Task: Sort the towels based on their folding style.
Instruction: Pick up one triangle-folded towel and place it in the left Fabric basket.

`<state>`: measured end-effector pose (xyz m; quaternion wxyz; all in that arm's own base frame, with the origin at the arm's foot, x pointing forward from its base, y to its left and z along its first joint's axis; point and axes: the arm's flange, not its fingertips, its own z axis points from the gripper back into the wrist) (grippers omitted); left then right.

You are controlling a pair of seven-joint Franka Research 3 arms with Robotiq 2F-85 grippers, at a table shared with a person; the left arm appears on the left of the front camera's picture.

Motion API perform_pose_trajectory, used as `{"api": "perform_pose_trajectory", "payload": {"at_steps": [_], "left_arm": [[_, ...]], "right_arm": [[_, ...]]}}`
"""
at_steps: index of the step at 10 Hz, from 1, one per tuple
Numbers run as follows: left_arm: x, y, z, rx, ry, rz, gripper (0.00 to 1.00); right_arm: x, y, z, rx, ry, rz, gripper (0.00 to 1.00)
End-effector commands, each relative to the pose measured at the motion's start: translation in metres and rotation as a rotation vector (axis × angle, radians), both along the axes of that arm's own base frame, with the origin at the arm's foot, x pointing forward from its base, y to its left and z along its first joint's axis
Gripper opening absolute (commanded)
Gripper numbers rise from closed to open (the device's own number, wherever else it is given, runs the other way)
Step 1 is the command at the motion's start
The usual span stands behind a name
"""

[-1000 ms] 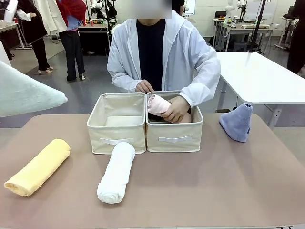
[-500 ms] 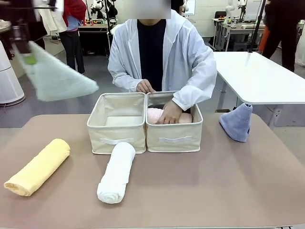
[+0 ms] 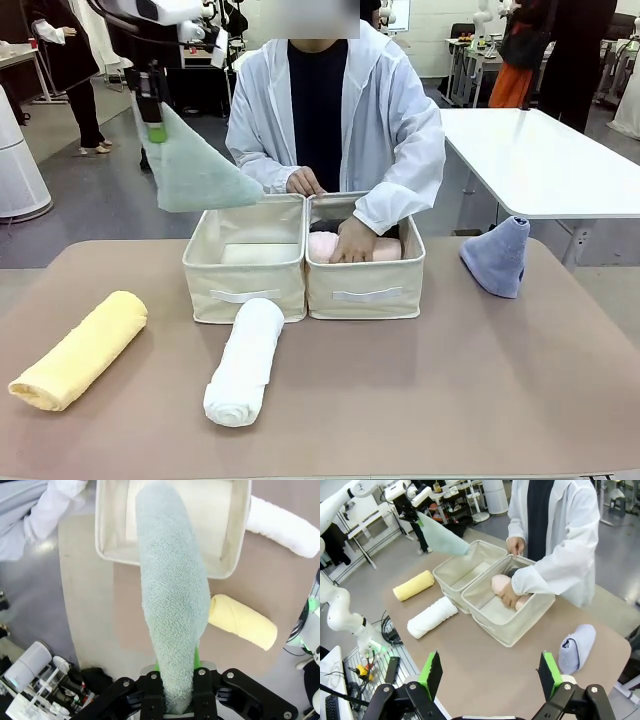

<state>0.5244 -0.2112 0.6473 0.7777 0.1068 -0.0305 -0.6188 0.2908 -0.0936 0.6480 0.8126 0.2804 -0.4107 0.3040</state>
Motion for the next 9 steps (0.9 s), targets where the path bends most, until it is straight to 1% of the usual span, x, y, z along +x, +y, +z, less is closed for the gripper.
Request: {"api": "perform_pose_trajectory", "payload": {"at_steps": [1,4,7,9], "left_arm": [[0.017,-0.005,0.002,-0.024,0.036,-0.065,0.19],[0.030,-0.019,-0.036,-0.081,0.132,-0.185,0.19],[0.033,-0.027,-0.067,-0.050,0.201,-0.215,0.19],[0.032,-0.028,-0.087,-0.036,0.229,-0.232,0.19]], "right_arm": [[0.002,0.000,-0.003,0.014,-0.016,0.018,1.00],[0.002,0.000,-0.003,0.014,-0.016,0.018,1.00],[0.002,0.000,-0.003,0.014,-0.016,0.018,1.00],[0.002,0.000,-0.003,0.014,-0.016,0.018,1.00]]}}
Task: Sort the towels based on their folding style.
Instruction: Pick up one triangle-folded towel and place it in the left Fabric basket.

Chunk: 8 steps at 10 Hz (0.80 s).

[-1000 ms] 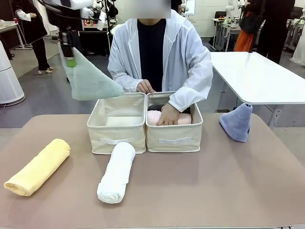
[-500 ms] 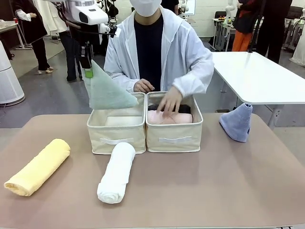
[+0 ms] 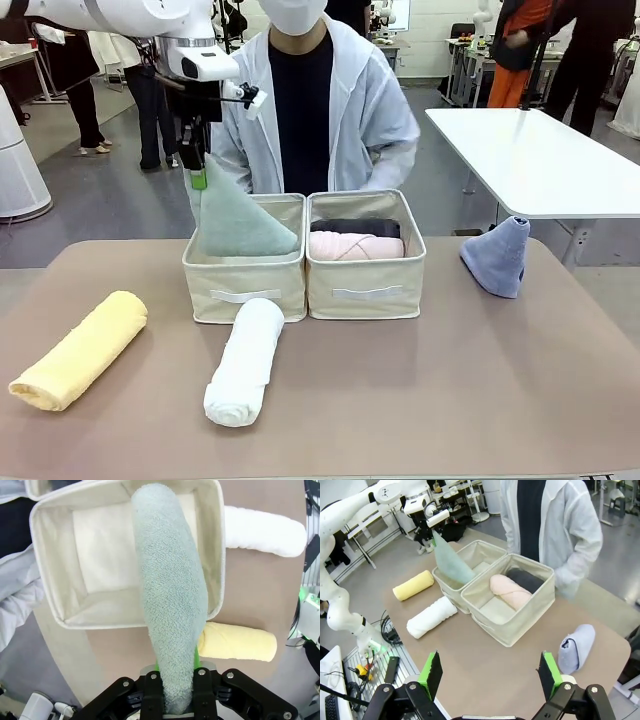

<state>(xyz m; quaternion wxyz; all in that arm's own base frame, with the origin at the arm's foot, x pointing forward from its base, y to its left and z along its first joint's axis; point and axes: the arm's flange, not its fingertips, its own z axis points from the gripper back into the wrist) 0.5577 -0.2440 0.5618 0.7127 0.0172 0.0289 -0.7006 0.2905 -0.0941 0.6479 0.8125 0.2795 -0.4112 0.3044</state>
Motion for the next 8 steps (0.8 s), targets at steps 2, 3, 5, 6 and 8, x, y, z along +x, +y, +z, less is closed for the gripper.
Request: {"api": "perform_pose_trajectory", "payload": {"at_steps": [2,3,5,6,8], "left_arm": [[-0.002,0.002,-0.033,0.006,0.060,-0.066,0.19],[-0.002,0.001,-0.048,-0.004,0.090,-0.084,0.19],[-0.003,-0.003,-0.076,0.023,0.140,-0.107,0.19],[-0.005,-0.006,-0.091,0.028,0.161,-0.122,0.19],[-0.007,-0.009,-0.095,-0.007,0.162,-0.146,0.79]], "right_arm": [[0.002,0.001,-0.003,0.015,-0.015,0.019,1.00],[0.002,0.001,-0.003,0.015,-0.015,0.019,1.00],[0.002,0.001,-0.003,0.015,-0.015,0.019,1.00],[0.002,0.001,-0.003,0.015,-0.015,0.019,1.00],[0.002,0.001,-0.003,0.015,-0.015,0.019,1.00]]}}
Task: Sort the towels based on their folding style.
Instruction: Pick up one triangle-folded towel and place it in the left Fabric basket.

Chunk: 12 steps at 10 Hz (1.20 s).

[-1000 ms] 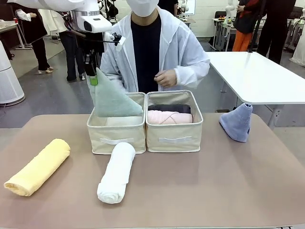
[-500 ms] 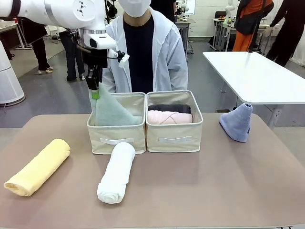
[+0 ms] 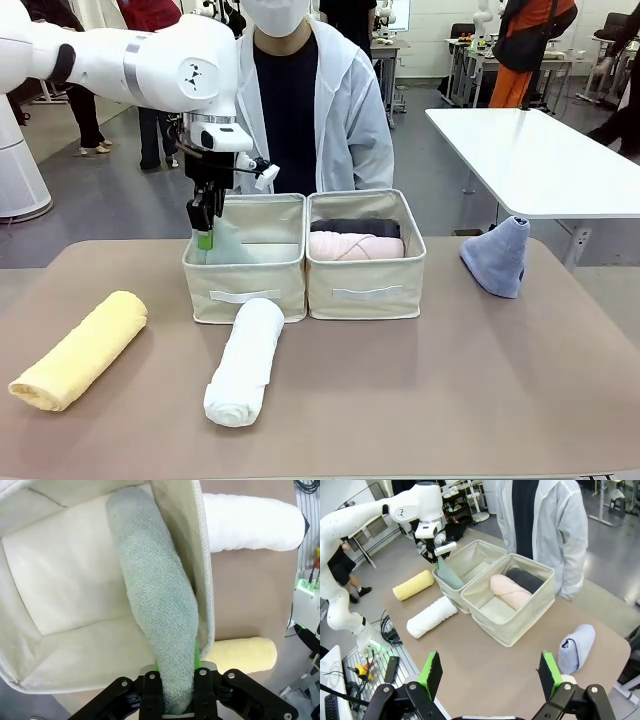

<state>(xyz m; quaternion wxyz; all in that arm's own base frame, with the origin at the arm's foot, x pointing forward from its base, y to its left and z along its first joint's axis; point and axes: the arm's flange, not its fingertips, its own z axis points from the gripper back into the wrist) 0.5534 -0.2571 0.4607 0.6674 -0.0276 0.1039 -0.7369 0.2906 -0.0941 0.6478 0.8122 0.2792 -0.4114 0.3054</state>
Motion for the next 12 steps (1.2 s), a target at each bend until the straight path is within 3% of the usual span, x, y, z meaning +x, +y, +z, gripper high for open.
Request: {"api": "perform_pose_trajectory", "payload": {"at_steps": [1,2,3,4,9,10,12], "left_arm": [[-0.004,0.004,0.010,-0.061,-0.024,-0.041,0.79],[-0.005,0.003,0.012,-0.066,-0.029,-0.045,1.00],[-0.004,0.003,0.011,-0.067,-0.021,-0.045,0.82],[-0.004,0.003,0.010,-0.064,-0.016,-0.045,1.00],[-0.003,0.003,0.010,-0.066,-0.008,-0.041,1.00],[-0.003,0.008,0.022,-0.091,-0.021,-0.018,1.00],[-0.025,0.053,0.094,-0.252,-0.103,0.088,1.00]], "right_arm": [[0.002,0.001,-0.003,0.016,-0.014,0.017,1.00],[0.002,0.001,-0.003,0.016,-0.014,0.017,1.00],[0.002,0.001,-0.003,0.016,-0.014,0.017,1.00],[0.002,0.001,-0.003,0.016,-0.014,0.017,1.00],[0.002,0.001,-0.003,0.016,-0.014,0.017,1.00],[0.002,0.001,-0.003,0.016,-0.014,0.017,1.00],[0.002,0.001,-0.003,0.016,-0.014,0.017,1.00]]}}
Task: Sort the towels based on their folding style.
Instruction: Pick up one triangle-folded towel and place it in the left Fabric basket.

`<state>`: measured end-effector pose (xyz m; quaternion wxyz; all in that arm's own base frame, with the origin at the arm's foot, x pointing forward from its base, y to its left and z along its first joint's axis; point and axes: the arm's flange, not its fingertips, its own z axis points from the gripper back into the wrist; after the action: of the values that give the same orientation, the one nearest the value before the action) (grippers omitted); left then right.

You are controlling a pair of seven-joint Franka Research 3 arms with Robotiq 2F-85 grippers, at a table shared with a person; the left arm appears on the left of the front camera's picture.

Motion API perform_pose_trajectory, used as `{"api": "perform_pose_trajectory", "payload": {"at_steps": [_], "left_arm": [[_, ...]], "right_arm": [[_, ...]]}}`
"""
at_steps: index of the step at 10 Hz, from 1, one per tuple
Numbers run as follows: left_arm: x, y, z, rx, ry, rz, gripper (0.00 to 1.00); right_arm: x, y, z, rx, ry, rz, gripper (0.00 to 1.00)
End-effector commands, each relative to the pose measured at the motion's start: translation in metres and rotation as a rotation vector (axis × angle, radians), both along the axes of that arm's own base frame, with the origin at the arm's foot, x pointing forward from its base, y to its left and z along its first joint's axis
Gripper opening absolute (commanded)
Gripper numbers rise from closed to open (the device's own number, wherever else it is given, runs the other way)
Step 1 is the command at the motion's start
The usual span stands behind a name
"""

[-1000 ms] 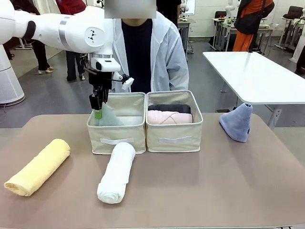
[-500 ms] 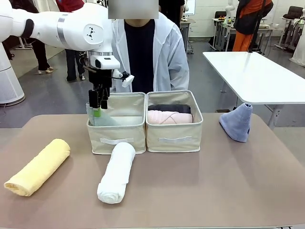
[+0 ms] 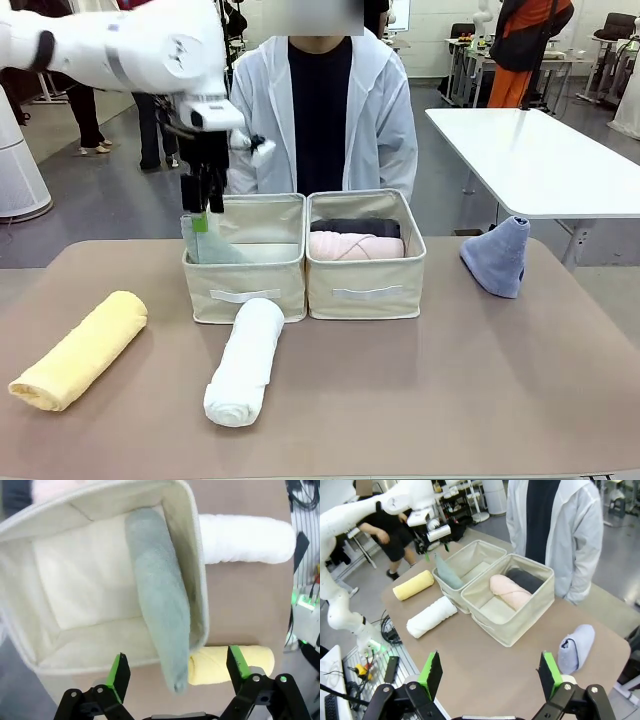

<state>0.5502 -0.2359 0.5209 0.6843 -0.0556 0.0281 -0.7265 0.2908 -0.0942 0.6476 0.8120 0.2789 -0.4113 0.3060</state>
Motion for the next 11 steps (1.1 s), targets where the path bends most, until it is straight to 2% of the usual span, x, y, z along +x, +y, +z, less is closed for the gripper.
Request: {"api": "perform_pose_trajectory", "payload": {"at_steps": [1,2,3,6,7,8,9,11], "left_arm": [[-0.042,0.065,0.067,-0.194,-0.060,0.100,1.00],[-0.065,0.100,0.092,-0.290,-0.080,0.161,1.00],[-0.092,0.144,0.105,-0.447,-0.106,0.227,1.00],[-0.134,0.240,0.082,-0.833,-0.087,0.314,1.00],[-0.147,0.263,0.070,-0.898,-0.140,0.318,1.00],[-0.164,0.285,0.057,-0.920,-0.239,0.367,1.00],[-0.179,0.303,0.050,-0.930,-0.290,0.391,1.00],[-0.198,0.328,0.050,-0.904,-0.334,0.449,1.00]], "right_arm": [[0.002,0.001,-0.002,0.017,-0.013,0.016,1.00],[0.002,0.001,-0.002,0.017,-0.013,0.016,1.00],[0.002,0.001,-0.002,0.017,-0.013,0.016,1.00],[0.002,0.001,-0.002,0.017,-0.013,0.016,1.00],[0.002,0.001,-0.002,0.017,-0.013,0.016,1.00],[0.002,0.001,-0.002,0.017,-0.013,0.016,1.00],[0.002,0.001,-0.002,0.017,-0.013,0.016,1.00],[0.002,0.001,-0.002,0.017,-0.013,0.016,1.00]]}}
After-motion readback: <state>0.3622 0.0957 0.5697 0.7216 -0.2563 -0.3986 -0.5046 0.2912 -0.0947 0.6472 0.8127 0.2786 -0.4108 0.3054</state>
